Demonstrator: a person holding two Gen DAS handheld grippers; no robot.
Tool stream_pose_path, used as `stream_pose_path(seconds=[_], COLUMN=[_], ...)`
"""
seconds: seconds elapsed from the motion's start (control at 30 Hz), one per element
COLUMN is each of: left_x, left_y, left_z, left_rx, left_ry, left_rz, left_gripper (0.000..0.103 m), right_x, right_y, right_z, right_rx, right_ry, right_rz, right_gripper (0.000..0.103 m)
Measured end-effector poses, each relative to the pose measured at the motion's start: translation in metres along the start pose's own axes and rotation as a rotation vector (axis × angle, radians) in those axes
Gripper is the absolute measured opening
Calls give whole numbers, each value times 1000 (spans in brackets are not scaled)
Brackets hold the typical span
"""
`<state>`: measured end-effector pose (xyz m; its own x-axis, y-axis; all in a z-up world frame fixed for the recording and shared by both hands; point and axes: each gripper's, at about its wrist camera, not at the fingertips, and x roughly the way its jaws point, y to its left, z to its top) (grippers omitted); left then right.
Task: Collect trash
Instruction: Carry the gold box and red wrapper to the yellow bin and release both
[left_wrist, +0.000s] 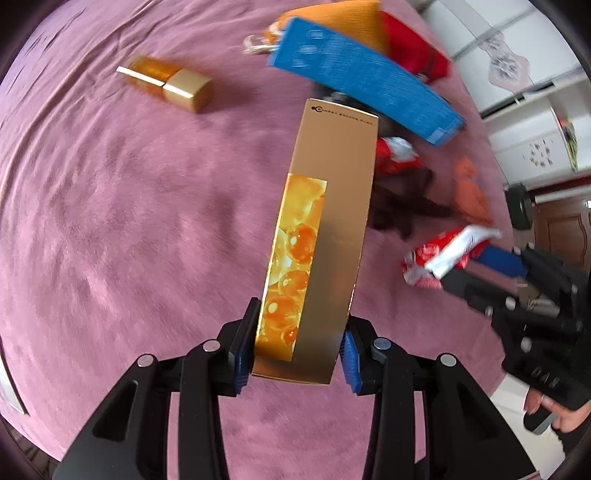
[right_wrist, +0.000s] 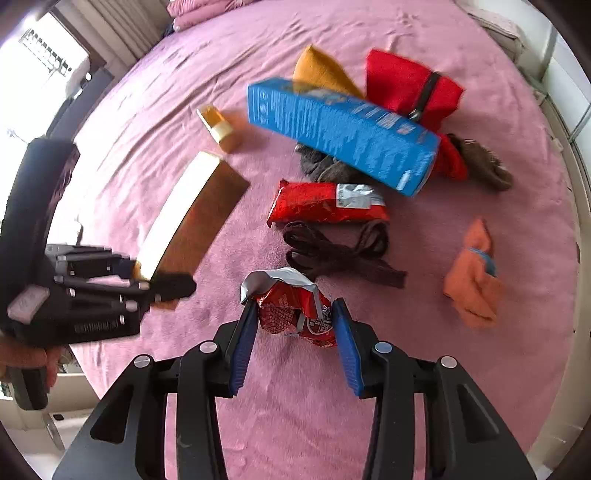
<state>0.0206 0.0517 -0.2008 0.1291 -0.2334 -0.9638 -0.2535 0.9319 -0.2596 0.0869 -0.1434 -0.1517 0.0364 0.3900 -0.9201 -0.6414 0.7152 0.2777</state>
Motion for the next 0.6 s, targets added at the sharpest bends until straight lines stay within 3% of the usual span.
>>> stream_pose_path(seconds=[0.3, 0.43, 0.6], left_x=[-25, -33, -28], left_y=[-71, -123, -216], left_z=[-21, -17, -15], left_rx=[122, 189, 266], left_ry=[-26, -33, -35], left_rz=[-15, -13, -24], left_gripper=[39, 39, 39], right_x=[-62, -94, -130], right_y=[-33, -62, -116], right_z=[-28, -46, -74], right_rx=[95, 109, 147], right_ry=[-98, -126, -157], right_rz=[-5, -17, -52], right_gripper=[41, 41, 41])
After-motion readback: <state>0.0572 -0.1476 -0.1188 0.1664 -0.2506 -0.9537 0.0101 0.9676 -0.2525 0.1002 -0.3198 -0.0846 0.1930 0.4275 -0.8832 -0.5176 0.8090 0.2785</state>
